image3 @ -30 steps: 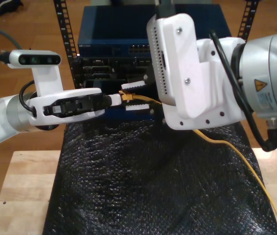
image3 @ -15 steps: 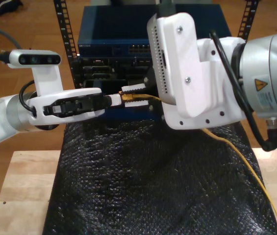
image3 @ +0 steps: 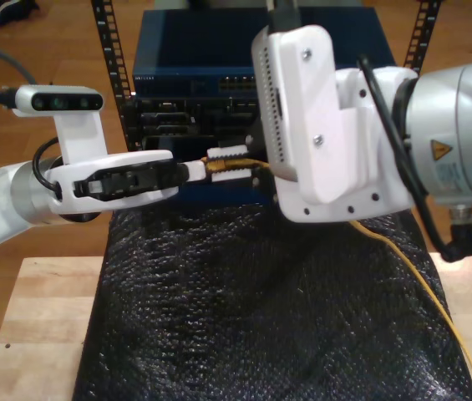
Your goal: Grab the cable and plug it in
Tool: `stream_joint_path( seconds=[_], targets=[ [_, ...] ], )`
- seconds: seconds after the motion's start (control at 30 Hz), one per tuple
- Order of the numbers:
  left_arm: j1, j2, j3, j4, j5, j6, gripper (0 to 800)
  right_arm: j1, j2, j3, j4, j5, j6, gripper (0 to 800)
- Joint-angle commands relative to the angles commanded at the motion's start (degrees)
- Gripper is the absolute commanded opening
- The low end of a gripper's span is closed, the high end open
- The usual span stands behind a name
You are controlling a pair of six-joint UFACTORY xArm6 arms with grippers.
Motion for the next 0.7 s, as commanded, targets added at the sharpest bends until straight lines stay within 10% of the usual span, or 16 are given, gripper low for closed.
stream_joint_path(
  seconds=[0.33, 0.47, 0.7],
  targets=[
    [0.09, 0.53, 0.00, -2.20, 0.26, -0.18, 498, 0.00, 0.18, -0.09, 0.00, -0.09, 0.09, 1],
    [0.09, 0.53, 0.00, -2.29, -0.35, -0.09, 721, -0.09, 0.79, -0.62, 0.09, -0.18, 0.53, 1],
    [0.53, 0.44, -0.09, -2.46, -3.87, 0.26, 772, -0.79, 4.04, -3.16, -0.09, -0.09, 5.19, 1]
  ],
)
